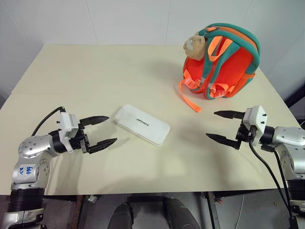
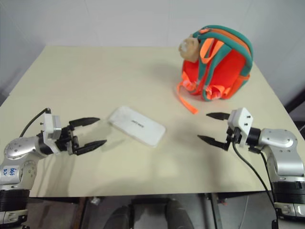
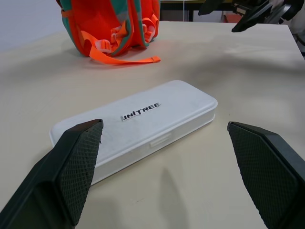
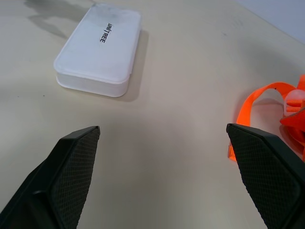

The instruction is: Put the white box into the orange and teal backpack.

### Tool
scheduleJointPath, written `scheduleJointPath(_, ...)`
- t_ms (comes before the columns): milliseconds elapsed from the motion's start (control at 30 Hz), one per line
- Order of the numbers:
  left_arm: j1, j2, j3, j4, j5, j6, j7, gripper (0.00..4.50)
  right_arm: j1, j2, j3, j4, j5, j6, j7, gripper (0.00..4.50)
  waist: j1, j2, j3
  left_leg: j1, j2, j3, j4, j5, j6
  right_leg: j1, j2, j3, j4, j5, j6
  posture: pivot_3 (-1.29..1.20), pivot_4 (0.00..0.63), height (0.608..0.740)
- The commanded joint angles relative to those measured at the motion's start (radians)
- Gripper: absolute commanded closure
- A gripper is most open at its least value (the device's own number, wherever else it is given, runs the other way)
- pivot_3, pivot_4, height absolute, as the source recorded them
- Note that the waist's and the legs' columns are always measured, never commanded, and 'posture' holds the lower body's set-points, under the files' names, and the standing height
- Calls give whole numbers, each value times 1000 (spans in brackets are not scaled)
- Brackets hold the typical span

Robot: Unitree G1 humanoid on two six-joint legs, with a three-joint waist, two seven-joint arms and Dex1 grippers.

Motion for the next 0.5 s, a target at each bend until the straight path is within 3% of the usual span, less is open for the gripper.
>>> scheduleJointPath(33,-20,8,7,8,-1,-16,-3,29,-1,-12,-18,-41,16,8,-11,0,-1,0,0,0,0,0,0,0,0,0,0,0,0,0,0,0,150,740)
scheduleJointPath(300,-47,11,-3,32,-2,-8,-14,29,-35,35,34,-71,-9,38,-74,0,-3,0,0,0,0,0,0,0,0,0,0,0,1,0,0,0,150,740)
scheduleJointPath(400,-68,18,7,71,9,-17,-9,626,-28,60,70,-131,-11,79,-107,601,-1,0,0,0,0,0,0,0,0,0,0,0,2,0,0,0,150,740)
scheduleJointPath(500,-99,30,21,136,36,-53,8,1538,-1,106,125,-210,-29,128,-166,1575,0,0,0,0,0,0,1,0,0,0,0,0,2,0,0,0,150,740)
